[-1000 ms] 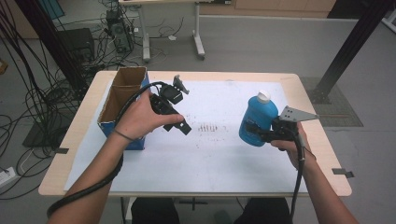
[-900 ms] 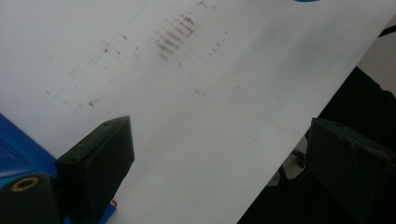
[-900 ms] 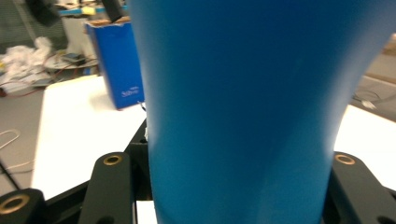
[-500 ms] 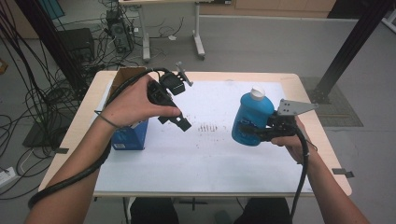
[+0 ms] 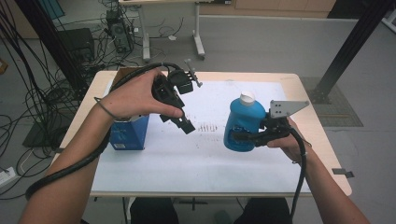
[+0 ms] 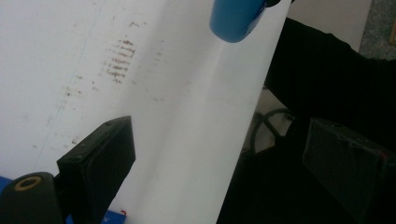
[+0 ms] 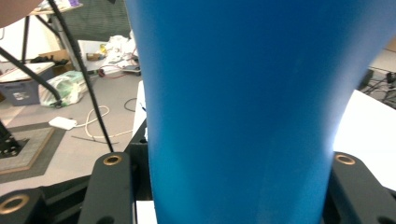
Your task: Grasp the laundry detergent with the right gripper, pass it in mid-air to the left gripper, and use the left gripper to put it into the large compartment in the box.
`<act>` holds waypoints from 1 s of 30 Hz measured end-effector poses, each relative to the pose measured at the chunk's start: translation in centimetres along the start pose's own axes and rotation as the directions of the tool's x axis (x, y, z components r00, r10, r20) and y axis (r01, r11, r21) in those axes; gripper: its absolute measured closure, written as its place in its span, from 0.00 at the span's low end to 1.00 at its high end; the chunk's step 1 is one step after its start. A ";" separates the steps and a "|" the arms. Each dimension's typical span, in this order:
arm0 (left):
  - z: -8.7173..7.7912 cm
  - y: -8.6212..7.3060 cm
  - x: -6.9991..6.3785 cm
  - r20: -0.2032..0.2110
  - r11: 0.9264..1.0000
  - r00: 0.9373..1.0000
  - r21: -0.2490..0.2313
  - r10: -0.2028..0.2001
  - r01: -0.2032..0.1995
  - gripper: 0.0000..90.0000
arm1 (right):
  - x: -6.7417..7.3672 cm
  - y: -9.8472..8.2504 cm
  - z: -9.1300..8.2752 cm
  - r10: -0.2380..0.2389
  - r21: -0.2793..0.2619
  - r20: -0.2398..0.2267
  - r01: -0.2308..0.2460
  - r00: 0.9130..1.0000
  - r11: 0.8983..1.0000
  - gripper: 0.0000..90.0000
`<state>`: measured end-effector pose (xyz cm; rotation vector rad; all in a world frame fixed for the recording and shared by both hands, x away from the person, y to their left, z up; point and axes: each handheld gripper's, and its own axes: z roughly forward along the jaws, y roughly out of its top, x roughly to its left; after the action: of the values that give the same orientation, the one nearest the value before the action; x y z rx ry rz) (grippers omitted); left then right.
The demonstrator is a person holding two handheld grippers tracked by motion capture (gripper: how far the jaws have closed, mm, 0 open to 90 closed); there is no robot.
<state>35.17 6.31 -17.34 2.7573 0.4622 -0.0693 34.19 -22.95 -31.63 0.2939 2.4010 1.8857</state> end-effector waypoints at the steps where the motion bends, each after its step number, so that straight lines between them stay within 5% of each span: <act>1: -0.1 0.1 0.0 0.001 1.000 1.000 0.001 0.005 -0.005 0.10 | 0.1 0.1 0.1 -0.002 0.005 -0.007 0.002 1.000 1.000 0.49; 17: -1.1 2.4 -1.4 -0.018 0.996 0.997 0.046 0.076 -0.075 0.11 | 0.7 1.0 1.7 -0.030 0.030 -0.086 0.033 0.996 0.999 0.49; 30: -0.8 4.0 -2.4 0.006 0.989 0.993 0.081 0.121 -0.121 0.11 | 0.8 1.6 3.3 -0.037 0.038 -0.126 0.042 0.991 0.998 0.49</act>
<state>34.20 2.30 -15.07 2.8577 0.2972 -0.0618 34.17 -19.31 -30.88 0.1333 2.5071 1.8944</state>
